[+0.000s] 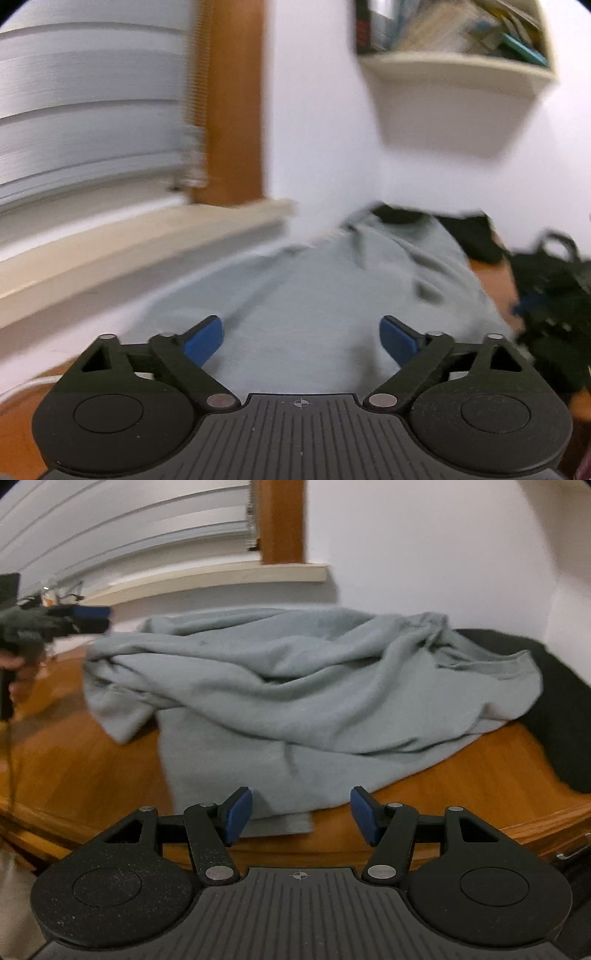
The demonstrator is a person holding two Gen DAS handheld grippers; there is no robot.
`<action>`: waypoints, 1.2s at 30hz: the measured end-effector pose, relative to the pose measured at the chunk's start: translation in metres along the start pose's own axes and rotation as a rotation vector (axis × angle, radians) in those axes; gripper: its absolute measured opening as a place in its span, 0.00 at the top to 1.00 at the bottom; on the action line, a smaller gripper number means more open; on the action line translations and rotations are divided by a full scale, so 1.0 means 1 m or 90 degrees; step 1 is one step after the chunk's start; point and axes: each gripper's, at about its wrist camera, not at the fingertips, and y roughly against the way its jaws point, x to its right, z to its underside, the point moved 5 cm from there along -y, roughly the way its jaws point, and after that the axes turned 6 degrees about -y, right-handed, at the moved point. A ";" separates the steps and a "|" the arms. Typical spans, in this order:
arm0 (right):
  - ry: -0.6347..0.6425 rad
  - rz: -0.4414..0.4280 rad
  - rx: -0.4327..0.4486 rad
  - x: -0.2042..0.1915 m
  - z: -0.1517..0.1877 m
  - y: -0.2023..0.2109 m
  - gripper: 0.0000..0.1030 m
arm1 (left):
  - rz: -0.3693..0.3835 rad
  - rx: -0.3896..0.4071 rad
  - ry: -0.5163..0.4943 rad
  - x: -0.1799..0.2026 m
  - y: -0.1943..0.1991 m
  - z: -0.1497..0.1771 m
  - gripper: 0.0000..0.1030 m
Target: Fold clothes
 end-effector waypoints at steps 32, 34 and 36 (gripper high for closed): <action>0.149 0.386 0.044 0.118 -0.062 0.077 0.83 | -0.003 -0.009 -0.148 0.031 -0.030 -0.056 0.86; 0.127 0.354 0.046 0.115 -0.062 0.062 0.78 | -0.007 -0.021 -0.143 0.024 -0.029 -0.051 0.82; 0.108 0.319 0.048 0.110 -0.062 0.046 0.74 | -0.019 -0.034 -0.137 0.014 -0.026 -0.041 0.70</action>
